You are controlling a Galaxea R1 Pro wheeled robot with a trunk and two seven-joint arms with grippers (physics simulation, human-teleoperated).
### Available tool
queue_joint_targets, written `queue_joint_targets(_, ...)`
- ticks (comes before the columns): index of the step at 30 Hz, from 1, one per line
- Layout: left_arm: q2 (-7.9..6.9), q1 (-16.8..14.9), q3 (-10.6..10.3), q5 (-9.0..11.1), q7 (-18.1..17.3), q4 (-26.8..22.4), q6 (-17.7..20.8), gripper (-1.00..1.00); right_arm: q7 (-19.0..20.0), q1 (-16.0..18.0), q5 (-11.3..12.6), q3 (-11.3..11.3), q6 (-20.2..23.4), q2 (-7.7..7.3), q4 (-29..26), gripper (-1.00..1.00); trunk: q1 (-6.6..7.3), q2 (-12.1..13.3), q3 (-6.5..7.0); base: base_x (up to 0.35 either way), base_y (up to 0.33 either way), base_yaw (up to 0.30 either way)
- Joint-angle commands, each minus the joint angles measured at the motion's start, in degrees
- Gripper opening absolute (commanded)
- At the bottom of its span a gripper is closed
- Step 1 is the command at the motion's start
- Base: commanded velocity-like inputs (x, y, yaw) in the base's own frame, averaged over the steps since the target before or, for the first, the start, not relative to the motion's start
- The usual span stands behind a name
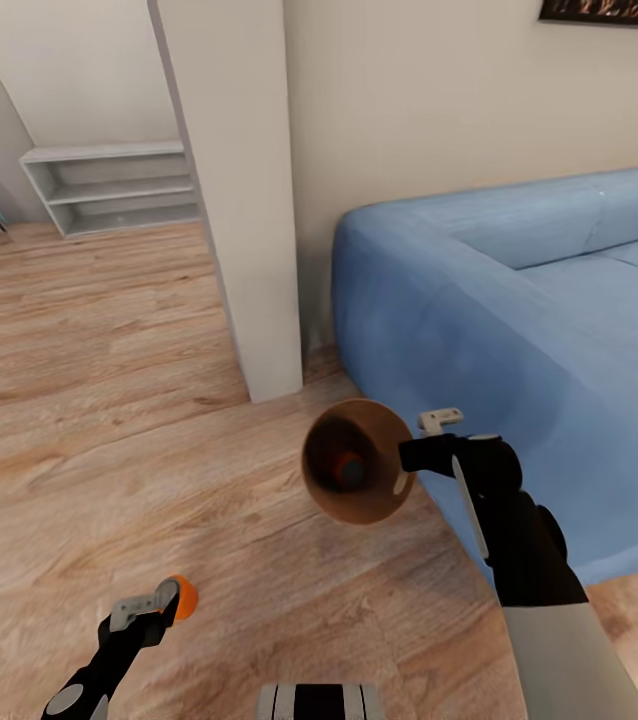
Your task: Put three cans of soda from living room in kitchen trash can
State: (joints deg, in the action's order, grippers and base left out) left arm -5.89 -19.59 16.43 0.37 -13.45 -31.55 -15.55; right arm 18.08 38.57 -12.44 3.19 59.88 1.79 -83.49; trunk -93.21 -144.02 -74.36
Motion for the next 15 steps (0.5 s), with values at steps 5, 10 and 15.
queue_joint_targets(5, 0.00, -0.01, 0.00, -0.01, -0.01, 0.00, 0.02, 1.00, 0.12, 0.02, 1.09, 0.29, 0.12, 0.06, -1.52, -1.00, -0.07, -0.05, -0.67, 0.000, 0.000, 0.000)
queue_joint_targets(10, 0.00, 0.02, 0.04, 0.18, 0.00, 0.00, 0.06, 1.00, 0.12, -0.02, 1.03, 0.35, 0.12, 0.06, -2.31, -1.00, -0.07, -0.05, -0.67, 0.000, 0.000, 0.000)
queue_joint_targets(15, 0.00, 0.00, 0.01, 0.03, 0.19, -0.13, 0.60, 1.00, 0.12, -0.07, 1.03, 0.40, 0.12, 0.04, -2.69, -1.00, -0.07, -0.05, -0.67, 0.190, 0.000, 0.000)
